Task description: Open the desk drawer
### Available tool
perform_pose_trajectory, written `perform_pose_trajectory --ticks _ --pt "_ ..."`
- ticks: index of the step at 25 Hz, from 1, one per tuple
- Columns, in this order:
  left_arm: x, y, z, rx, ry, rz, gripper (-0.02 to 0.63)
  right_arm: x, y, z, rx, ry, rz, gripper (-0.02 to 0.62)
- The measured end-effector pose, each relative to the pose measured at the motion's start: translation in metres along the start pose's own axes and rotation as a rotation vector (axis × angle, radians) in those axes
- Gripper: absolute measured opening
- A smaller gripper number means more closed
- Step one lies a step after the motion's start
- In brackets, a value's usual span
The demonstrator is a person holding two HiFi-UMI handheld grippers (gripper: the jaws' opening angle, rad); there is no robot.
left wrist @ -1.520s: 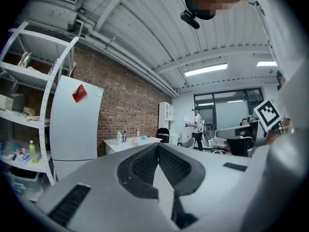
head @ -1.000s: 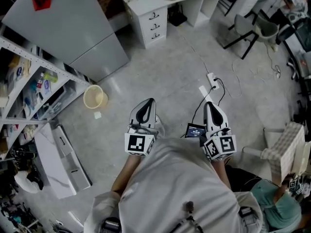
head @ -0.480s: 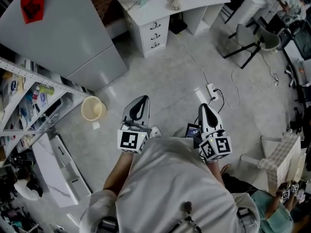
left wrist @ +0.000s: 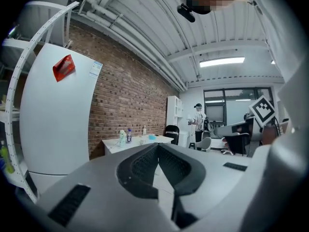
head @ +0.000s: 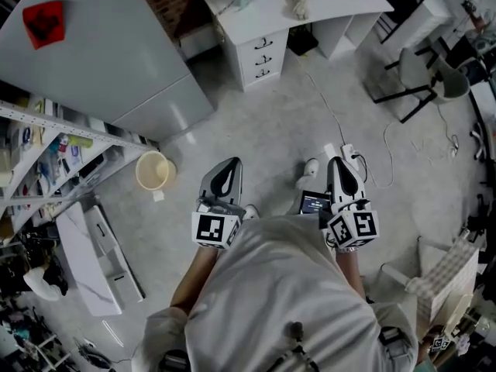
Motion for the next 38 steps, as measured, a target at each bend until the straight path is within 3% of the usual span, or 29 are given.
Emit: perform_pose_trajectory --ticks 13,16,21,27,32,38 --pt "0.192 0.027 0.055 -0.043 0.196 0.041 0.008 0.133 0.075 0.174 -0.081 0.23 -0.048 0.028" --pt "0.224 0.031 0.067 -0.076 0.247 0.056 0.008 0.155 0.084 0.208 -0.099 0.274 -0.058 0.028" --pt "0.265 0.038 0.078 -0.056 0.296 0.058 0.008 0.184 0.096 0.248 -0.136 0.328 -0.071 0.028" --pt "0.288 0.042 0.069 -0.044 0.357 0.05 0.008 0.224 0.101 0.274 -0.134 0.348 -0.103 0.028" --pt "0.293 0.041 0.044 -0.009 0.386 0.017 0.008 0.265 0.105 0.268 -0.177 0.37 -0.123 0.028" --pt "0.314 0.015 -0.015 -0.094 0.389 -0.027 0.008 0.318 0.106 0.248 -0.217 0.362 -0.147 0.028"
Point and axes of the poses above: the fingertips, and each gripper's own axes: x forward along the fingers, z to its right, y out of its top, the point moved 7 cm from there along -x, backward along the fingers, and after that the axes turned 5 degrees about -y, right-handed, at the moved point
